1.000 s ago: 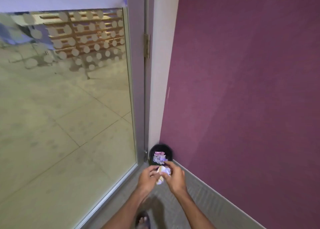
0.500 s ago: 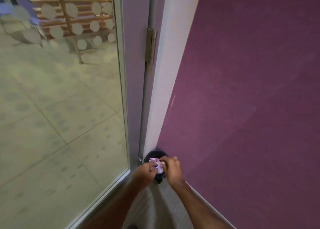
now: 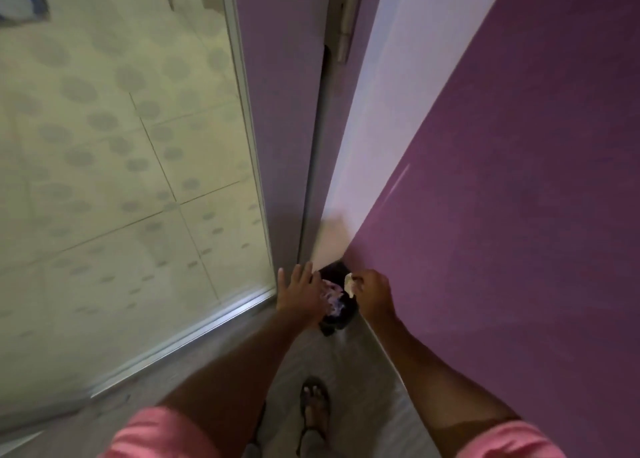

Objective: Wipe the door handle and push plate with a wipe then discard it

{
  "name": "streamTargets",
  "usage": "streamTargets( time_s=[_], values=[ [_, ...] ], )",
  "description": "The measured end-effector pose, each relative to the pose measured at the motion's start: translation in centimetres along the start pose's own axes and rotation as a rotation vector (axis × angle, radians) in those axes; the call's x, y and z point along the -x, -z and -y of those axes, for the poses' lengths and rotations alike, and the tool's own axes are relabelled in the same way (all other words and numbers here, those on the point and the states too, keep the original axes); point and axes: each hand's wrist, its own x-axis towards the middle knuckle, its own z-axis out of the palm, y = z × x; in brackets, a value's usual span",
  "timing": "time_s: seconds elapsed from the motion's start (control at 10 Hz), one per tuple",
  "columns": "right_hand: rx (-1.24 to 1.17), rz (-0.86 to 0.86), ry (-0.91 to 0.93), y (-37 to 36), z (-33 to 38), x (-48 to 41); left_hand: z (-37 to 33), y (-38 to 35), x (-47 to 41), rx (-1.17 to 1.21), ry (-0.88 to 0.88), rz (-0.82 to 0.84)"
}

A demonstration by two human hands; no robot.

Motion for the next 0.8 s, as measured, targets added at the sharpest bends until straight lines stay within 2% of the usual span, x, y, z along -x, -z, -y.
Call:
streamTargets(
  time_s=[0.2, 0.3, 0.6, 0.7, 0.8],
  values=[
    [-0.023, -0.005, -0.010, -0.6, -2.0, -1.4, -0.4, -0.5, -0.4, 0.064, 0.048, -0.001],
    [0.034, 0.032, 0.043, -0.5, -2.4, -1.0, -0.8, -0.9, 0.2, 0.058, 0.055, -0.010],
    [0.105, 0.075, 0.132, -0.4, -0.6, -0.1, -0.9, -0.9, 2.4, 0.097, 0.110, -0.040],
    [0.129, -0.016, 0.305, -0.4, 1.0, 1.8, -0.3, -1.0, 3.9, 0.085, 0.125, -0.104],
    [0.177, -0.007, 0.383, -0.6, 2.5, 3.2, 0.2, -1.0, 5.1, 0.048, 0.138, -0.162]
  ],
)
